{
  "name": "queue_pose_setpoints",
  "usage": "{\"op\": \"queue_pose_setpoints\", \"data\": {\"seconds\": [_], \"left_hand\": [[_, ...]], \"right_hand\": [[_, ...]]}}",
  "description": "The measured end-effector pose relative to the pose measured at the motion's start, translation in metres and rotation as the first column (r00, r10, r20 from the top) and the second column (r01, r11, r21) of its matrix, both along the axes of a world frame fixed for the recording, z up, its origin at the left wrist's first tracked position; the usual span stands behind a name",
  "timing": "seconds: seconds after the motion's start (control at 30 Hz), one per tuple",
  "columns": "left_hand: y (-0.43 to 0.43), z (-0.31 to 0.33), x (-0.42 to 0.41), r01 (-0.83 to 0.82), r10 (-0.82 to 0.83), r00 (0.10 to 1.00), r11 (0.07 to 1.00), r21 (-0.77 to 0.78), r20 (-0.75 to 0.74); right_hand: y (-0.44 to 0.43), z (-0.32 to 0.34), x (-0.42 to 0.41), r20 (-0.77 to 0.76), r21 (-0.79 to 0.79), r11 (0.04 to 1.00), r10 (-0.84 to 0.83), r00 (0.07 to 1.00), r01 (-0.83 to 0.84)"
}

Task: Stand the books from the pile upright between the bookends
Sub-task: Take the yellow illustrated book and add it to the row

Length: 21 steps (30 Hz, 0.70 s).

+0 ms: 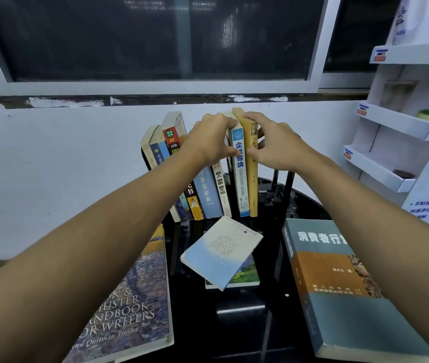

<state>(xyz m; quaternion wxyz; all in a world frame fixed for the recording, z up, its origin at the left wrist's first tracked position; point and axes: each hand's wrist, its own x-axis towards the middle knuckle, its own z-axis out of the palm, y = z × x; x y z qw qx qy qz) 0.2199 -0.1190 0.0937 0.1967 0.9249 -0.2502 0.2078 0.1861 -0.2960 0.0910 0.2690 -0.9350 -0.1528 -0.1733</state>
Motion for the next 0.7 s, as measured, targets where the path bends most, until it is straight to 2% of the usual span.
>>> {"op": "queue_pose_setpoints", "data": {"seconds": [0.17, 0.47, 0.7], "left_hand": [[0.0, 0.0, -0.001, 0.003, -0.003, 1.0, 1.0, -0.023, 0.002], [0.001, 0.0, -0.001, 0.006, -0.006, 1.0, 1.0, -0.026, 0.011], [-0.001, -0.002, -0.001, 0.014, -0.014, 1.0, 1.0, -0.025, -0.001]], "right_hand": [[-0.005, -0.002, 0.0, -0.126, -0.073, 0.996, 0.043, 0.991, -0.053], [-0.003, -0.012, 0.011, -0.068, -0.003, 0.998, 0.061, 0.996, -0.062], [-0.004, -0.013, 0.012, -0.061, -0.01, 0.997, 0.075, 0.995, -0.075]]}}
